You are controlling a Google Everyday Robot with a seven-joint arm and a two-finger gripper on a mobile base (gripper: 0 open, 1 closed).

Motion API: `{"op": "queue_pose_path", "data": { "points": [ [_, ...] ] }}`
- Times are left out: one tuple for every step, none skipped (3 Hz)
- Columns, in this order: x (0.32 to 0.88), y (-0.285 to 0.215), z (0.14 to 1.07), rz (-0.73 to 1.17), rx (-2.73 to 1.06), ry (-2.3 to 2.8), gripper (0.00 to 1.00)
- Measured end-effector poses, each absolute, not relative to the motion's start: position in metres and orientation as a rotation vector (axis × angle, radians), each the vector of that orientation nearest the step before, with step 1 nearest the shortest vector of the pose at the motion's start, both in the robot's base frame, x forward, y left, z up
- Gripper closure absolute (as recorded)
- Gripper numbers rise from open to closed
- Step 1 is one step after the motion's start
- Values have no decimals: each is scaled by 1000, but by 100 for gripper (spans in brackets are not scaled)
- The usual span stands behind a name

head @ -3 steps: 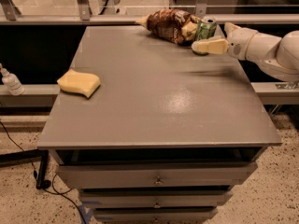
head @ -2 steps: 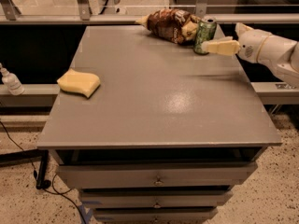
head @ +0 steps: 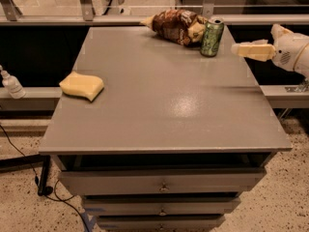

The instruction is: Move green can near brown chip bag

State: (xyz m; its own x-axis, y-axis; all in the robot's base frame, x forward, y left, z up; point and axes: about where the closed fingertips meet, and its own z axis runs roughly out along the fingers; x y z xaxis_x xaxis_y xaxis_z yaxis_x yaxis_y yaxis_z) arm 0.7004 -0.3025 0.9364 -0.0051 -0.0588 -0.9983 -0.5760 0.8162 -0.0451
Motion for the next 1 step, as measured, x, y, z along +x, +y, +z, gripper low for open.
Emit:
{"op": "queue_pose_path", "data": {
  "points": [
    [676,-335,939,385,-480,1560,0]
  ]
}}
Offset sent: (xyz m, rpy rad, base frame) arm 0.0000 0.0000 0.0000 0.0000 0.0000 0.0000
